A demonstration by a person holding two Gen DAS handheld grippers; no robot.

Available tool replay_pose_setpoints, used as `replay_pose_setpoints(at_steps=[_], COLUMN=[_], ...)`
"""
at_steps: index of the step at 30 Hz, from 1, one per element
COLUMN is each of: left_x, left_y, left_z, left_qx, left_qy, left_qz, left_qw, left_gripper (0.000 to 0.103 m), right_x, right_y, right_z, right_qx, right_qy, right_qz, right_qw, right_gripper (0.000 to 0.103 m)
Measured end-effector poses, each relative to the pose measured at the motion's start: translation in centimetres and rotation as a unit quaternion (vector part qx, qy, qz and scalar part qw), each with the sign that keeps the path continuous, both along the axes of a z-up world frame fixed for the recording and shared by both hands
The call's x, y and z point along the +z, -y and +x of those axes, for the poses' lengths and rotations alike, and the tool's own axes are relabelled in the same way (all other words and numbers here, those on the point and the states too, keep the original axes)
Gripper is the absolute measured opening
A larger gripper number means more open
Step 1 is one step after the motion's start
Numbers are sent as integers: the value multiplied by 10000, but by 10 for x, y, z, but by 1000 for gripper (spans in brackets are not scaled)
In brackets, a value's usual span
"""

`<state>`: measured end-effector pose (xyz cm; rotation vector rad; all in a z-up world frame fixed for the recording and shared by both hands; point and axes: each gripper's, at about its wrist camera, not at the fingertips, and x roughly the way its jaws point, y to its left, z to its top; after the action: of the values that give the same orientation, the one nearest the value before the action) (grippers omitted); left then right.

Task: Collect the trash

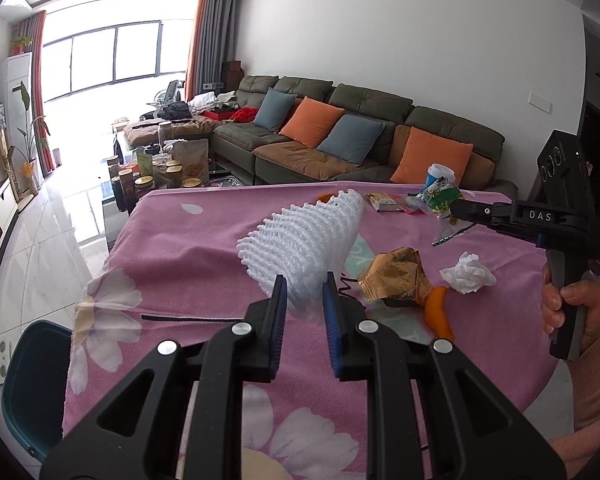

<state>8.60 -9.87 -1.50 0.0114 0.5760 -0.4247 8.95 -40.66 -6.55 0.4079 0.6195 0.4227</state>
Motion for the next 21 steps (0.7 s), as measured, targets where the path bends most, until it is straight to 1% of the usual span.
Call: replay_pose_setpoints(at_steps=[7, 15, 21], left_x=[0, -1, 1], left_y=[-30, -52, -67], left_z=[-17, -30, -38], left_qx=[200, 394, 576], left_qy=[-3, 7, 40], left_qz=[-69, -79, -77], left_qw=[9998, 9992, 9983], left_gripper=[18, 18, 18], right_x=[0, -7, -14], right_y=[-25, -55, -86], right_z=[-1, -1, -1], right_qx=[264, 572, 893], right_qy=[-8, -98, -186], right_qz=[98, 152, 169], right_qw=[9996, 9982, 9957], right_gripper=[12, 12, 12])
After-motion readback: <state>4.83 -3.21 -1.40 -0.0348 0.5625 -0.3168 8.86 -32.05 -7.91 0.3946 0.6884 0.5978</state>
